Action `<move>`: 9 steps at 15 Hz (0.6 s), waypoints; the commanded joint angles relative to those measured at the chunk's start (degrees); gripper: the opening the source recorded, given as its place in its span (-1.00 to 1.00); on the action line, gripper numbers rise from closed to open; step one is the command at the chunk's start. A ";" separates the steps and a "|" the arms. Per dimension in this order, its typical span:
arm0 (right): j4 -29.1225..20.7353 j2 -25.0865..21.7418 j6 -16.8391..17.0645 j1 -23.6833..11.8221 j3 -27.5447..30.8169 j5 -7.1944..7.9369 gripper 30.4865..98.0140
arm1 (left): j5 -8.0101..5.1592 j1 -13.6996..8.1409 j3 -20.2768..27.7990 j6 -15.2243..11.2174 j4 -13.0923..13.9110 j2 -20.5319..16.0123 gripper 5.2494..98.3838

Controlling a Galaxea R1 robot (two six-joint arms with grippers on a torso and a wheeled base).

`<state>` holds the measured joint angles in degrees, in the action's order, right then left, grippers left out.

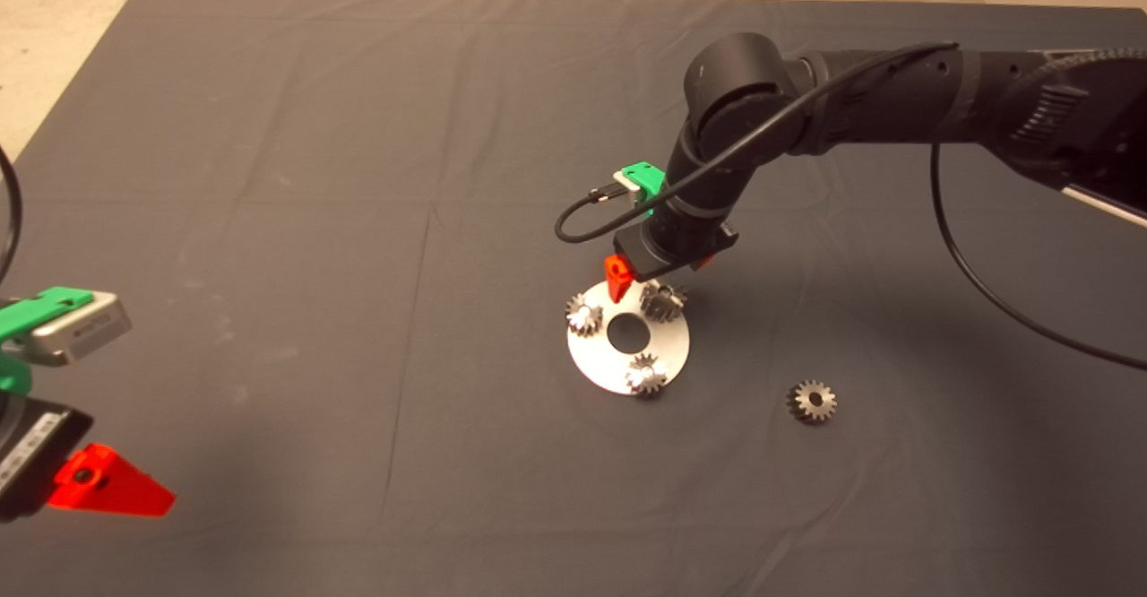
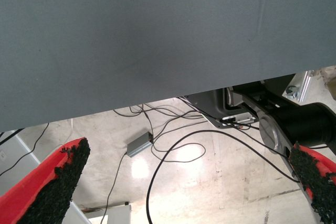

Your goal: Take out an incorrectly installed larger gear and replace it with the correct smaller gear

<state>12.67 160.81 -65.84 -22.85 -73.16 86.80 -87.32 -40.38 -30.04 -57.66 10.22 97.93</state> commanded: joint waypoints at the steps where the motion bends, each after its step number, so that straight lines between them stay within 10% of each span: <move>1: 1.75 -0.27 0.10 -1.06 -0.04 0.13 0.97 | -7.68 -0.59 -0.36 -0.08 0.59 0.39 1.00; 9: 1.75 -1.21 -0.69 1.90 1.19 0.21 0.97 | -7.68 -0.59 -0.37 0.09 0.59 0.30 1.00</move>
<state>12.68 159.95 -66.06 -21.95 -72.85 87.07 -87.29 -40.38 -30.40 -57.66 10.22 98.26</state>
